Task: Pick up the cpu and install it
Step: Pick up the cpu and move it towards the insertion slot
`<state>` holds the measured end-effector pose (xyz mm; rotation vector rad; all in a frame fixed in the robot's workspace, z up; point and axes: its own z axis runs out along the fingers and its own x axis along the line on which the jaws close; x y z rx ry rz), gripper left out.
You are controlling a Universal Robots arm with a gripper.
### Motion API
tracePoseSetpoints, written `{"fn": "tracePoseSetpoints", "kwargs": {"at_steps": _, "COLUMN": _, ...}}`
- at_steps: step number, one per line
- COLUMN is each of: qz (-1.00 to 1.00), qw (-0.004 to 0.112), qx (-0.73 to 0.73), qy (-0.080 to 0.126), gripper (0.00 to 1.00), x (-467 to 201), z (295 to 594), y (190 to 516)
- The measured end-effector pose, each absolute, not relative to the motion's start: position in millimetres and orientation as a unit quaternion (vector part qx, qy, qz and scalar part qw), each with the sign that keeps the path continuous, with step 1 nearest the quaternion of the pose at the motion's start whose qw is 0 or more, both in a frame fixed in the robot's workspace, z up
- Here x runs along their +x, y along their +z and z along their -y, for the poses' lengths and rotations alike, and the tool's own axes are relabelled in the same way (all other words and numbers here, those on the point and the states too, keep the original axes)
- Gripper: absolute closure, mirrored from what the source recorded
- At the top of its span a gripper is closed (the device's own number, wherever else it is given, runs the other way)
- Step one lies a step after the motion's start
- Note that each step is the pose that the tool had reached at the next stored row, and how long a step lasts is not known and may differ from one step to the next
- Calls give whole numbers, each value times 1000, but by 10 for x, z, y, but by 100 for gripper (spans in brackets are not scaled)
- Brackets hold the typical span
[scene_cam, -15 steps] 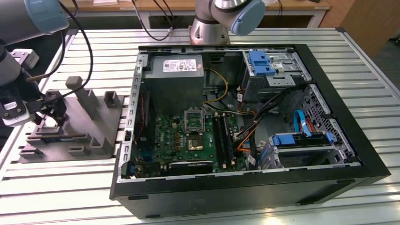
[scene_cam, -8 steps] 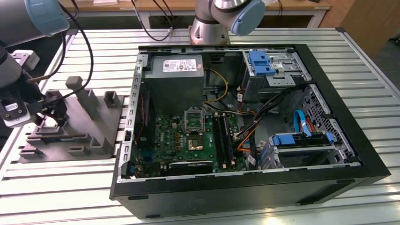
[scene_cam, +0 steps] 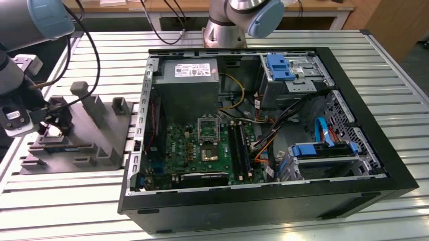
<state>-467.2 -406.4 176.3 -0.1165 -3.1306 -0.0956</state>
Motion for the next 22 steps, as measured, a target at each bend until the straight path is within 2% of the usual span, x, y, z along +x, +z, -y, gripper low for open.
{"fn": "tracePoseSetpoints", "kwargs": {"at_steps": 9, "qz": 999, "qw": 4, "qx": -37, "qy": -31, "gripper": 37, "x": -4663, "z": 4064, "y": 1760}}
{"fn": "tracePoseSetpoints", "kwargs": {"at_steps": 10, "qz": 999, "qw": 4, "qx": -37, "qy": -31, "gripper": 44, "x": -4662, "z": 4064, "y": 1760}}
{"fn": "tracePoseSetpoints", "kwargs": {"at_steps": 22, "qz": 999, "qw": 4, "qx": -37, "qy": -30, "gripper": 44, "x": -4660, "z": 4064, "y": 1778}}
